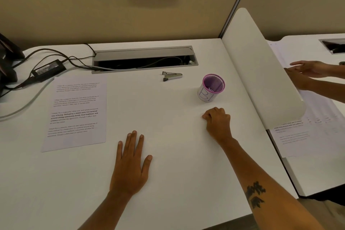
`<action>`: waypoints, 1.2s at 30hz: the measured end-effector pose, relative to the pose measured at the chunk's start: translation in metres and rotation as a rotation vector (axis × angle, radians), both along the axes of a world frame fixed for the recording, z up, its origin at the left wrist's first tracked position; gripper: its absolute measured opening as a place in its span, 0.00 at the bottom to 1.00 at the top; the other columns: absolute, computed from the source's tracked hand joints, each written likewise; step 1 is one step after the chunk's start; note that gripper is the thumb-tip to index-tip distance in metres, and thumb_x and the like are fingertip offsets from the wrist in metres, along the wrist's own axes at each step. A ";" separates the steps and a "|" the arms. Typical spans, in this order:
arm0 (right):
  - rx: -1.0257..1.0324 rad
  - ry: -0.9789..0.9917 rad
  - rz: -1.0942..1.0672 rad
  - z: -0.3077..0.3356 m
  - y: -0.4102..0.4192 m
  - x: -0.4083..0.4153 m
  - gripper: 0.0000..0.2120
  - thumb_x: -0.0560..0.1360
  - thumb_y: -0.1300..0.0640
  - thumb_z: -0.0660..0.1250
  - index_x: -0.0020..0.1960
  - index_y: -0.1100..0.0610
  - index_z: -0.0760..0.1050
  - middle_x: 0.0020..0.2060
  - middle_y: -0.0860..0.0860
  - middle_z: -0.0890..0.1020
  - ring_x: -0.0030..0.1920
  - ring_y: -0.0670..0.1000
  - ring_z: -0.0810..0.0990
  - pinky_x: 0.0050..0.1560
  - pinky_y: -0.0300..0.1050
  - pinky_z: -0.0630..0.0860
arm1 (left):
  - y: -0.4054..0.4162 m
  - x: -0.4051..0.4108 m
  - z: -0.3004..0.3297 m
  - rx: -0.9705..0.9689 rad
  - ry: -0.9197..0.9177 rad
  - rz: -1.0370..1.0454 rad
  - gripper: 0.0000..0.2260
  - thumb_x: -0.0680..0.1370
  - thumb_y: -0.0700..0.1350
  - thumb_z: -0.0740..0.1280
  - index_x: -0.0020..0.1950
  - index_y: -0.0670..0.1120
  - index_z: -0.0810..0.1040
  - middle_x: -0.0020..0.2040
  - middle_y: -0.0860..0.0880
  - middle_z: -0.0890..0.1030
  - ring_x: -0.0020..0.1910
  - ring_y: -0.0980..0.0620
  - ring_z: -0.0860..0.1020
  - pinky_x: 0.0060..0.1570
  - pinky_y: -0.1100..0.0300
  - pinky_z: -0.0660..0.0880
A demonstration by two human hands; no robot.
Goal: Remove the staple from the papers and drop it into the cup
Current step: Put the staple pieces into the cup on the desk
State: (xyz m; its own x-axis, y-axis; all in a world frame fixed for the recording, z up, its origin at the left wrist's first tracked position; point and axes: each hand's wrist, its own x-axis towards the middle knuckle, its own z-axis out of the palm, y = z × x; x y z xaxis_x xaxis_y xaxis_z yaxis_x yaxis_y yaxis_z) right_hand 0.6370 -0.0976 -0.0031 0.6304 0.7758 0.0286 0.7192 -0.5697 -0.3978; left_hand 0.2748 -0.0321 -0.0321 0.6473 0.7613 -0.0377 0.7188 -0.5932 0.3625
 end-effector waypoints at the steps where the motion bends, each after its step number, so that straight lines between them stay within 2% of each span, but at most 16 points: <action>1: 0.018 0.076 -0.047 0.006 0.001 0.001 0.09 0.80 0.62 0.65 0.45 0.53 0.81 0.47 0.49 0.84 0.51 0.53 0.76 0.52 0.55 0.71 | 0.000 0.000 0.000 -0.001 -0.003 0.000 0.33 0.85 0.59 0.52 0.87 0.47 0.51 0.88 0.46 0.50 0.88 0.49 0.47 0.85 0.40 0.50; 5: 0.203 0.248 -0.141 0.047 0.004 0.005 0.06 0.81 0.62 0.67 0.49 0.61 0.83 0.45 0.53 0.84 0.47 0.50 0.78 0.50 0.44 0.73 | 0.000 0.000 0.000 -0.004 0.000 -0.005 0.33 0.85 0.59 0.52 0.87 0.47 0.50 0.88 0.46 0.49 0.88 0.48 0.46 0.85 0.40 0.50; 8: 0.309 0.298 -0.198 0.078 0.013 0.015 0.07 0.81 0.58 0.68 0.46 0.60 0.81 0.40 0.51 0.82 0.38 0.46 0.76 0.41 0.34 0.71 | 0.000 0.000 0.000 -0.008 0.000 -0.001 0.33 0.85 0.59 0.52 0.87 0.47 0.50 0.88 0.46 0.48 0.88 0.48 0.46 0.85 0.40 0.50; 10: 0.344 0.302 -0.234 0.090 0.026 0.028 0.09 0.81 0.55 0.69 0.45 0.59 0.81 0.38 0.51 0.81 0.36 0.45 0.75 0.35 0.28 0.69 | 0.000 0.000 0.000 -0.010 0.002 0.000 0.33 0.85 0.59 0.52 0.87 0.48 0.50 0.88 0.46 0.49 0.88 0.48 0.46 0.85 0.40 0.50; 12: 0.358 0.291 -0.240 0.097 0.041 0.040 0.09 0.80 0.56 0.69 0.46 0.61 0.82 0.40 0.53 0.83 0.39 0.48 0.78 0.38 0.31 0.71 | 0.000 0.000 -0.001 -0.011 0.003 -0.002 0.33 0.85 0.60 0.52 0.87 0.47 0.50 0.88 0.46 0.49 0.88 0.48 0.46 0.85 0.40 0.50; 16: 0.328 0.189 -0.227 0.102 0.060 0.053 0.07 0.76 0.58 0.74 0.45 0.63 0.85 0.39 0.57 0.86 0.41 0.54 0.83 0.45 0.45 0.81 | 0.000 0.000 -0.001 -0.016 0.008 -0.003 0.33 0.85 0.60 0.51 0.87 0.48 0.50 0.88 0.47 0.48 0.88 0.49 0.45 0.85 0.39 0.50; 21: 0.283 0.064 -0.167 0.104 0.065 0.059 0.05 0.76 0.63 0.74 0.46 0.63 0.87 0.40 0.60 0.88 0.42 0.57 0.86 0.44 0.39 0.78 | 0.001 0.000 -0.001 -0.020 0.004 -0.001 0.33 0.85 0.59 0.52 0.87 0.48 0.50 0.88 0.47 0.48 0.88 0.49 0.45 0.85 0.40 0.50; 24: 0.310 0.029 -0.172 0.105 0.064 0.059 0.04 0.75 0.65 0.74 0.48 0.61 0.88 0.42 0.57 0.89 0.42 0.54 0.86 0.46 0.42 0.82 | 0.000 0.000 -0.001 -0.021 0.003 0.001 0.33 0.85 0.59 0.52 0.87 0.48 0.51 0.88 0.47 0.49 0.88 0.49 0.45 0.85 0.40 0.49; 26: 0.345 0.012 -0.181 0.104 0.063 0.059 0.04 0.74 0.65 0.74 0.45 0.59 0.87 0.40 0.53 0.88 0.39 0.50 0.83 0.42 0.39 0.81 | 0.000 0.001 -0.001 -0.019 0.001 0.001 0.33 0.85 0.59 0.52 0.87 0.48 0.51 0.88 0.47 0.49 0.88 0.49 0.46 0.85 0.40 0.50; 28: 0.363 0.006 -0.179 0.104 0.061 0.060 0.04 0.74 0.65 0.74 0.46 0.59 0.87 0.40 0.53 0.87 0.38 0.48 0.82 0.41 0.32 0.76 | 0.000 0.001 -0.001 -0.016 -0.001 0.002 0.33 0.85 0.59 0.52 0.87 0.48 0.51 0.88 0.46 0.49 0.88 0.49 0.46 0.85 0.39 0.51; 31: 0.368 -0.003 -0.172 0.101 0.057 0.062 0.04 0.76 0.62 0.74 0.49 0.59 0.87 0.43 0.54 0.88 0.39 0.47 0.82 0.45 0.32 0.79 | 0.001 0.001 -0.001 -0.011 0.003 0.002 0.33 0.85 0.60 0.52 0.87 0.47 0.52 0.88 0.46 0.49 0.88 0.48 0.46 0.85 0.39 0.51; 33: 0.412 0.028 -0.208 0.099 0.050 0.058 0.03 0.75 0.60 0.75 0.48 0.59 0.87 0.41 0.52 0.88 0.39 0.47 0.83 0.42 0.24 0.74 | 0.000 0.000 -0.001 -0.005 0.003 -0.002 0.33 0.85 0.60 0.52 0.87 0.47 0.51 0.88 0.46 0.49 0.88 0.48 0.47 0.85 0.40 0.50; 36: 0.527 0.074 -0.255 0.088 0.032 0.040 0.04 0.76 0.61 0.74 0.50 0.58 0.86 0.43 0.51 0.86 0.41 0.48 0.83 0.43 0.25 0.74 | 0.000 0.000 -0.001 -0.003 0.002 -0.003 0.33 0.85 0.60 0.51 0.87 0.47 0.51 0.88 0.46 0.49 0.88 0.48 0.46 0.85 0.40 0.50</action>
State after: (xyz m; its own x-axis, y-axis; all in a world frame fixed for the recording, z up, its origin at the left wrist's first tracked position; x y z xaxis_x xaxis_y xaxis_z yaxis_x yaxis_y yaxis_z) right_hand 0.6773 -0.0656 0.0852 0.8104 0.4923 0.3175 0.5446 -0.4334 -0.7180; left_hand 0.2750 -0.0318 -0.0328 0.6494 0.7593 -0.0414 0.7180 -0.5943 0.3624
